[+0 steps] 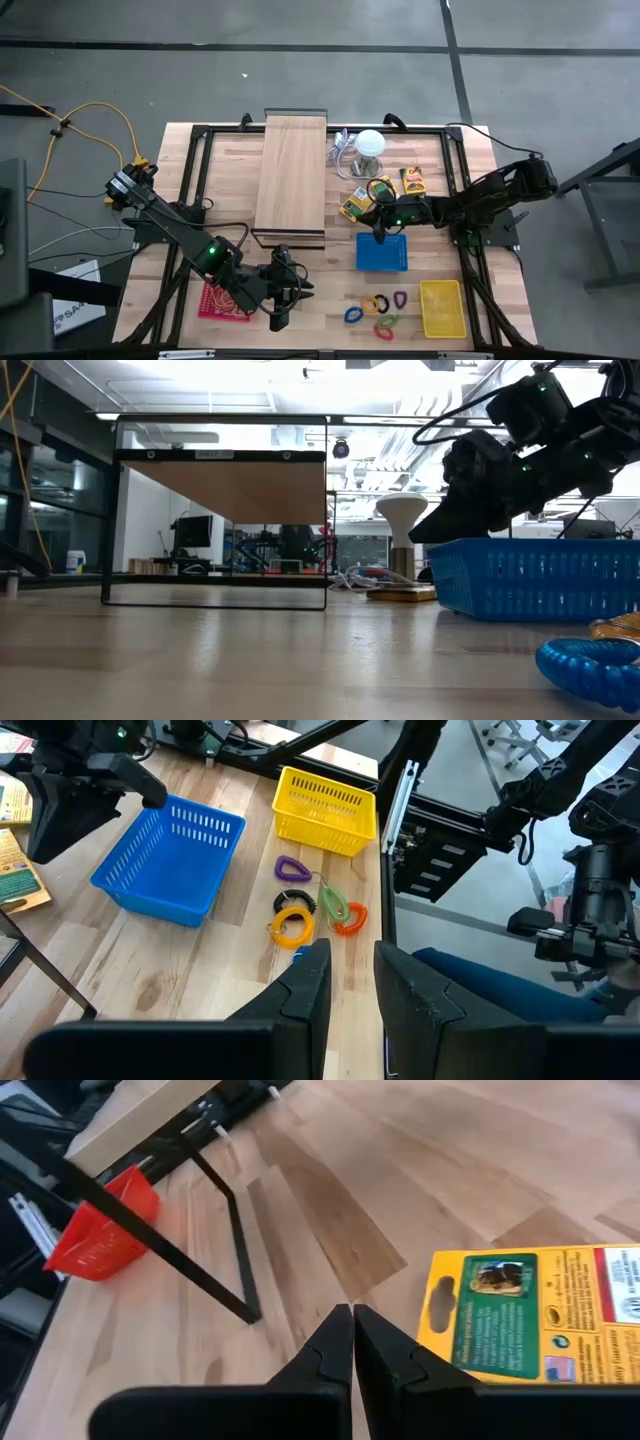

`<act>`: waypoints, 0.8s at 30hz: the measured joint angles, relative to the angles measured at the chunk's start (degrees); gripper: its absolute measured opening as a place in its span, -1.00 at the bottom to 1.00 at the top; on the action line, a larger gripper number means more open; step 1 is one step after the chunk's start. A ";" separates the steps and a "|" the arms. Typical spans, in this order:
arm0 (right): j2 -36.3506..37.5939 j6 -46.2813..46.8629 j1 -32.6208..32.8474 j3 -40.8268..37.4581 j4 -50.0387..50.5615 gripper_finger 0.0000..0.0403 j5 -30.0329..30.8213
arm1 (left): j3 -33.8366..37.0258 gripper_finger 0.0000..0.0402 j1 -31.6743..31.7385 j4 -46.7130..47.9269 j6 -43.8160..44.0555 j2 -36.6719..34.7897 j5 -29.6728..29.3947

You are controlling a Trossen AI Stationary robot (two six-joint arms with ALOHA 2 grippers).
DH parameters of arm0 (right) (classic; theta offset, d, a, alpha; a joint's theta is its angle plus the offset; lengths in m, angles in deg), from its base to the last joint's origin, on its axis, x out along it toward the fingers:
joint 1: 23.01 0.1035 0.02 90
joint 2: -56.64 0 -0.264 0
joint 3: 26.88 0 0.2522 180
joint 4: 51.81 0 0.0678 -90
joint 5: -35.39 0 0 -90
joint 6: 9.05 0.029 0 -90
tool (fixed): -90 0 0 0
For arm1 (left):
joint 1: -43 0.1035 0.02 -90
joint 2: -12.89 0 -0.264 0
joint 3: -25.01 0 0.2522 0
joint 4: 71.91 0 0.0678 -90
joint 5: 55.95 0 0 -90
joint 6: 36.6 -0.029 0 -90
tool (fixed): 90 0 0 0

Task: Pick & Place Office Desk Supplies
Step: Put the bottom yellow crayon box into the blue bin

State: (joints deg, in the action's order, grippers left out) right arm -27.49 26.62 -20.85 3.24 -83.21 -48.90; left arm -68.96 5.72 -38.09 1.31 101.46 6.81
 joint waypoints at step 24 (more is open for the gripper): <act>0.04 -13.50 3.23 14.77 14.24 -0.42 0.61 | 0.00 -0.62 0.00 0.00 0.00 0.00 0.00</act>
State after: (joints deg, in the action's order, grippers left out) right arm -27.45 13.12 -17.62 18.01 -68.97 -48.28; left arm -68.96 5.72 -38.09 1.31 101.47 6.81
